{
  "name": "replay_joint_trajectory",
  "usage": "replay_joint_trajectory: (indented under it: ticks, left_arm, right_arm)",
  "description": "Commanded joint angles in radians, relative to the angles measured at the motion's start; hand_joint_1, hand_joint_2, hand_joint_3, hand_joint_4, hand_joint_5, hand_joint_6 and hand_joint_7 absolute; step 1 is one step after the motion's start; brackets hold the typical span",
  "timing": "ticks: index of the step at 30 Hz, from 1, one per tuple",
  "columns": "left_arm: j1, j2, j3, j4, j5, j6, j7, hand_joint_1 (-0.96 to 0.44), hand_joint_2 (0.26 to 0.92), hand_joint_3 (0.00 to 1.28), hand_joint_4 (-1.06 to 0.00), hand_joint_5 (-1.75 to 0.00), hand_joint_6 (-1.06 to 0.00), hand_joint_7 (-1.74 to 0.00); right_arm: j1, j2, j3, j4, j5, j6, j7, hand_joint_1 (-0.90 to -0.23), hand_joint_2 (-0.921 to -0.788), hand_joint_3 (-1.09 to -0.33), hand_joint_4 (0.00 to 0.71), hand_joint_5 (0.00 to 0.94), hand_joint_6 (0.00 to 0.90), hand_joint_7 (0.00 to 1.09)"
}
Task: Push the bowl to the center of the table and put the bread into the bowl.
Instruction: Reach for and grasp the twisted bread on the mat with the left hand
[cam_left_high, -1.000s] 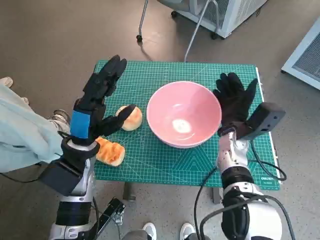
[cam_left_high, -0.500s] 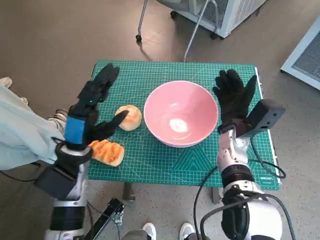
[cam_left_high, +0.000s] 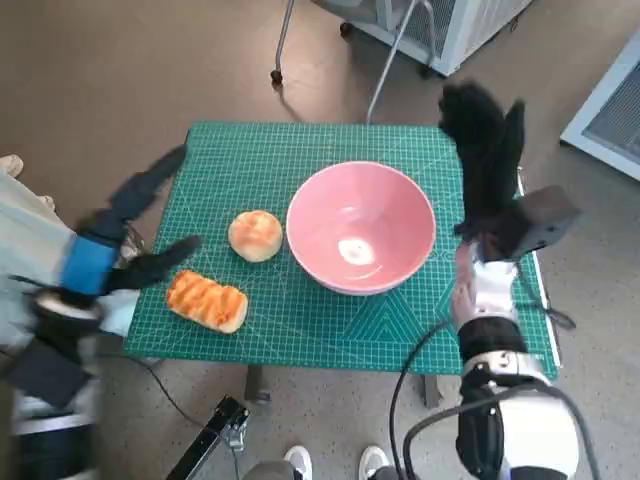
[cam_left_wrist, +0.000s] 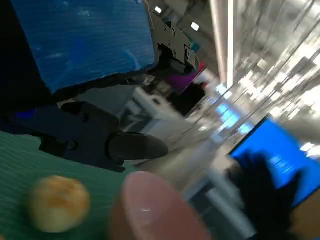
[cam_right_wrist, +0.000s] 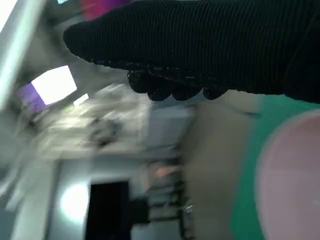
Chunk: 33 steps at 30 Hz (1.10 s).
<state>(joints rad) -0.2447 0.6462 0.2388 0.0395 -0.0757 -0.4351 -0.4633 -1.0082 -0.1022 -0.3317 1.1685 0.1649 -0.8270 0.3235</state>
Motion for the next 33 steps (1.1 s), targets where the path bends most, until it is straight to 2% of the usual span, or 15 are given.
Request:
replay_joint_trajectory:
  ticks: [1,5,11,23,33]
  left_arm:
    - [0.026,0.101,0.001,-0.049,0.022,0.056,-0.077,-0.42,0.921,0.11,-0.26,0.0,-0.36,-0.02]
    - [0.039,0.168,-0.008,-0.083,0.016,0.123,-0.143,-0.39,0.912,0.04,-0.24,0.0,-0.36,-0.01]
    - [0.049,0.243,-0.042,-0.129,0.053,0.2,-0.223,-0.3,0.855,0.01,-0.21,0.0,-0.35,0.0]
    - [0.02,0.316,-0.17,-0.171,0.193,0.293,-0.321,-0.12,0.796,0.0,-0.16,0.0,-0.33,0.0]
    - [-0.055,0.295,-0.307,-0.097,0.34,0.289,-0.326,-0.07,0.786,0.0,-0.14,0.0,-0.29,0.0]
  right_arm:
    - [0.022,0.03,0.016,-0.09,0.074,-0.059,0.141,-0.687,-0.921,-0.806,0.308,0.023,0.095,0.71]
    - [0.048,0.038,0.043,-0.184,0.123,-0.091,0.232,-0.694,-0.921,-0.795,0.318,0.024,0.06,0.76]
    - [0.081,0.032,0.085,-0.302,0.152,-0.092,0.286,-0.711,-0.921,-0.788,0.307,0.017,0.007,0.82]
    - [0.126,0.032,0.136,-0.42,0.15,-0.058,0.277,-0.713,-0.921,-0.788,0.302,0.014,-0.001,0.87]
    - [0.135,0.028,0.152,-0.436,0.138,-0.061,0.258,-0.696,-0.921,-0.796,0.297,0.012,-0.001,0.88]
